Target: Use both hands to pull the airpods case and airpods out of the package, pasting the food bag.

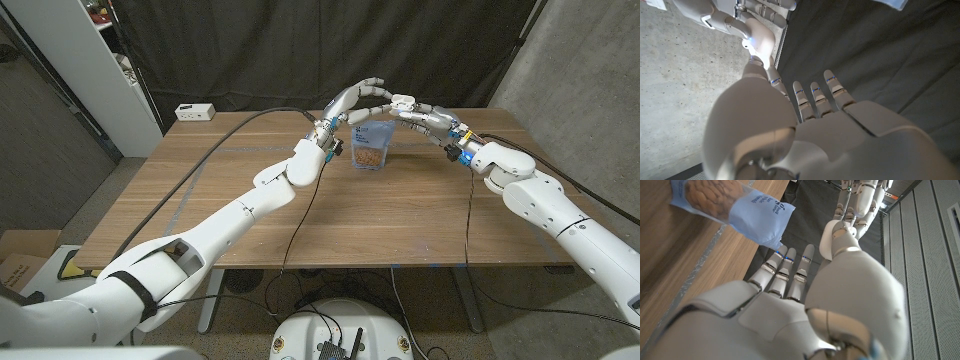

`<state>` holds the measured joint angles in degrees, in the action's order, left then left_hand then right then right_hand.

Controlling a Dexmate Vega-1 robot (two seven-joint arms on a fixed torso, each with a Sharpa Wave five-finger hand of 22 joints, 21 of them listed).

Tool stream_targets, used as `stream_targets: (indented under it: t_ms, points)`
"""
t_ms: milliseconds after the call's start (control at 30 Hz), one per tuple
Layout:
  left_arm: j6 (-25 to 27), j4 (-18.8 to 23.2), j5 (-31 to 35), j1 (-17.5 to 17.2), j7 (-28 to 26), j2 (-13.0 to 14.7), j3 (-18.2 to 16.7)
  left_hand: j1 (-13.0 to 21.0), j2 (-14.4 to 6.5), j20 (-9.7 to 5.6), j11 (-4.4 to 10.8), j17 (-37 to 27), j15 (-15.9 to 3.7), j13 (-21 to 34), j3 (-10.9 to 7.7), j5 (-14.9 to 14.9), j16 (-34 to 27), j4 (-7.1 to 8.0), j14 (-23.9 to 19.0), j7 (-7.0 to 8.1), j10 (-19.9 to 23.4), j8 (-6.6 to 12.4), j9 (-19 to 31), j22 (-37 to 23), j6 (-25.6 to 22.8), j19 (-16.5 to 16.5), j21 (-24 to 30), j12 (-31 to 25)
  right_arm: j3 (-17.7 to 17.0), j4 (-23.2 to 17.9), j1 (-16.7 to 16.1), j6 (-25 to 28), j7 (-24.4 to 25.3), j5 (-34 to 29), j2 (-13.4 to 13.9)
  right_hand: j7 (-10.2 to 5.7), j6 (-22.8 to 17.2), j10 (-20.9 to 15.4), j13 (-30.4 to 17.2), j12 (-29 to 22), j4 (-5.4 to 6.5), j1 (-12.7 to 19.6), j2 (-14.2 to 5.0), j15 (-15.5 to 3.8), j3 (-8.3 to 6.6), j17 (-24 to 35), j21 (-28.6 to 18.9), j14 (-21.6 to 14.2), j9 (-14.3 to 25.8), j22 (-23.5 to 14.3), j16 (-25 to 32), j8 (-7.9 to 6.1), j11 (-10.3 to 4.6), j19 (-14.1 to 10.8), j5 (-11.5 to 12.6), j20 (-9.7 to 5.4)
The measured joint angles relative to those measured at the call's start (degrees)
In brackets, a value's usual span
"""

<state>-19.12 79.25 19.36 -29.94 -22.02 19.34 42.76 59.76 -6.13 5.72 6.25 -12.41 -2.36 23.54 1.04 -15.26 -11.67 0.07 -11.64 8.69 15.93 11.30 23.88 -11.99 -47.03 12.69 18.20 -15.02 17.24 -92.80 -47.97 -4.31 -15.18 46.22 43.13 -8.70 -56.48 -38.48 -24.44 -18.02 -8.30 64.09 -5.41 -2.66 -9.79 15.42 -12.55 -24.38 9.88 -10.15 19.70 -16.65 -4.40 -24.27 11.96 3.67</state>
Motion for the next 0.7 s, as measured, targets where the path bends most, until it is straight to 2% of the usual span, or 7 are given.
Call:
stream_targets:
  t_ms: [367, 433, 700]
  points:
    - [1.63, 0.47, -0.09, -0.23, -0.08, 0.14, -0.03, -0.87, -0.13, 0.00, 0.39, 0.00, 0.31, 0.00, 0.55, 0.25, -0.19, 0.56, 0.31, -0.36, -0.21, 0.00, -0.55, -0.01, 0.25, 0.00, 0.00, 0.00, 0.35, 0.33, 0.47, 0.78, -0.30, 0.16, -0.10, -0.05, -0.05, 0.00, 0.00, 0.00, 0.00, 0.15, 0.16, 0.00, 0.01, 0.01, 0.00, 0.00, -0.22, 0.00, -0.42, 0.00, 0.00, 0.00, 0.46, 0.00]
    - [1.43, 0.47, -0.08, -0.44, -0.64, 0.15, -0.10, -0.87, -0.13, 0.00, 0.67, 0.00, 0.08, 0.00, 0.55, 0.25, -0.42, 0.56, 0.04, -1.11, 0.64, 0.26, -0.79, -0.01, -0.52, 0.00, 0.00, 0.00, 0.41, 0.32, 0.48, 0.96, -0.25, 0.16, -0.11, -0.06, -0.07, 0.00, 0.00, 0.00, 0.00, 0.15, 0.16, 0.00, 0.01, -0.03, 0.00, 0.00, -0.22, 0.00, -0.58, 0.00, 0.00, 0.00, 0.46, 0.00]
    - [-0.16, 0.74, 0.55, -1.79, -3.78, 0.14, -0.82, -0.87, -0.13, -0.15, 1.11, 0.17, -0.06, -0.01, 0.55, 0.69, -0.87, 0.54, -1.20, -1.39, 1.99, 0.45, -1.11, -0.01, -1.19, 0.16, 0.00, -0.67, 0.54, -0.01, 0.49, 1.42, 0.01, 0.01, 0.12, 0.20, 0.18, 0.00, -0.01, 0.00, -0.24, 0.22, 0.23, 0.00, -0.23, -0.27, 0.00, 0.00, -0.22, 0.00, -0.85, 0.00, 0.00, 0.00, 0.89, 0.00]
